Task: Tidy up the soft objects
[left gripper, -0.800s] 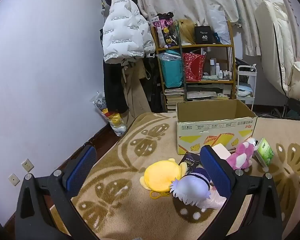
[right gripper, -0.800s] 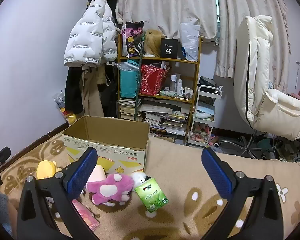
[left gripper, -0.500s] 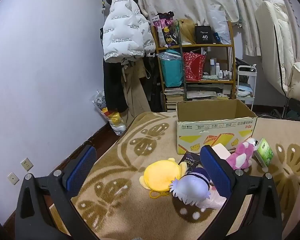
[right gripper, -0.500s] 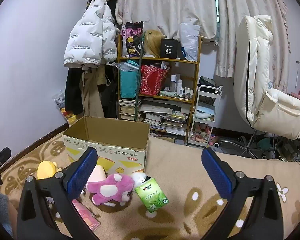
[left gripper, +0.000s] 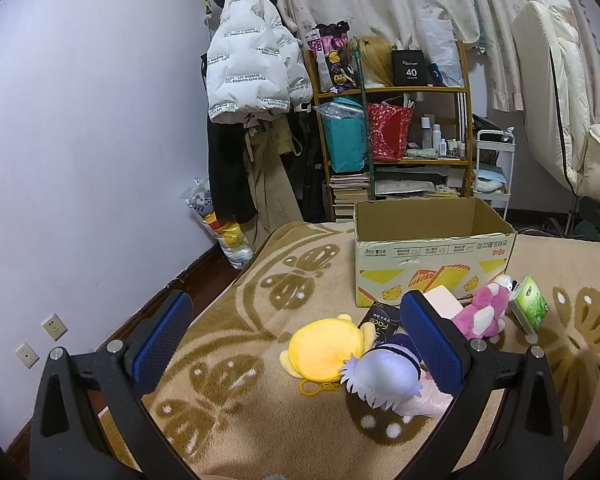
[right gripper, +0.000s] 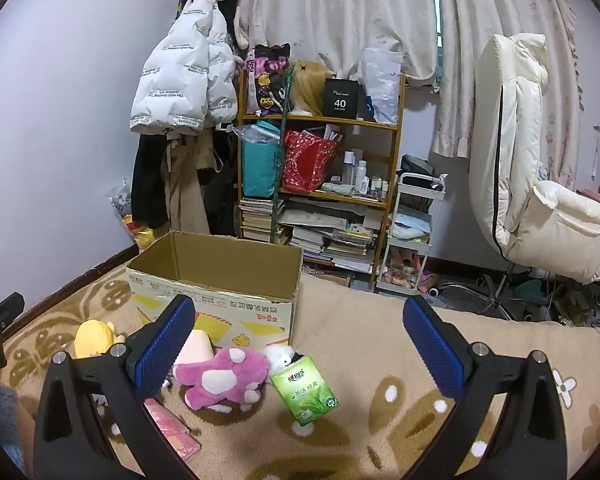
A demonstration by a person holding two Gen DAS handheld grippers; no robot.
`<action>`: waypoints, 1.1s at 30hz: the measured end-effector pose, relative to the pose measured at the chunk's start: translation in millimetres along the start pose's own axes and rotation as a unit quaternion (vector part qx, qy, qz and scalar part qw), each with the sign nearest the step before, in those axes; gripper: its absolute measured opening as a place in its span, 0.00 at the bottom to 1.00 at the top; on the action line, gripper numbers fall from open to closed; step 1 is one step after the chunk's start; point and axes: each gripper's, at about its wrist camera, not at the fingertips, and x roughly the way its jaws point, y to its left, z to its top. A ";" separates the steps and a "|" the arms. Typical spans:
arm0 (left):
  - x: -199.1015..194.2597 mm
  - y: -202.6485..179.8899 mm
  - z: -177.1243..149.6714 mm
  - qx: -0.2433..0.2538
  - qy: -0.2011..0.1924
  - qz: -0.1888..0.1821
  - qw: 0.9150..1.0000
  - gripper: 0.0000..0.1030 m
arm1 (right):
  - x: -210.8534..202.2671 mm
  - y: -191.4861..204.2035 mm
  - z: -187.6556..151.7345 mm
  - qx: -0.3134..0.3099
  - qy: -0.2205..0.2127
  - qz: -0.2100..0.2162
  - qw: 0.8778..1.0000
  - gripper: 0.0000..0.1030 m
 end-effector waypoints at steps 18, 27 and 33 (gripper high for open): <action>0.4 0.1 0.1 0.000 0.001 -0.001 1.000 1.00 | -1.0 2.3 -2.0 -0.001 0.001 0.003 1.000 1.00; 0.6 0.3 0.2 0.000 0.001 -0.001 1.000 1.00 | -0.6 3.1 -2.7 -0.002 0.000 0.003 1.000 1.00; 1.4 0.6 1.4 0.000 0.001 0.000 1.000 1.00 | -0.8 7.0 -1.2 -0.001 0.001 0.001 1.000 1.00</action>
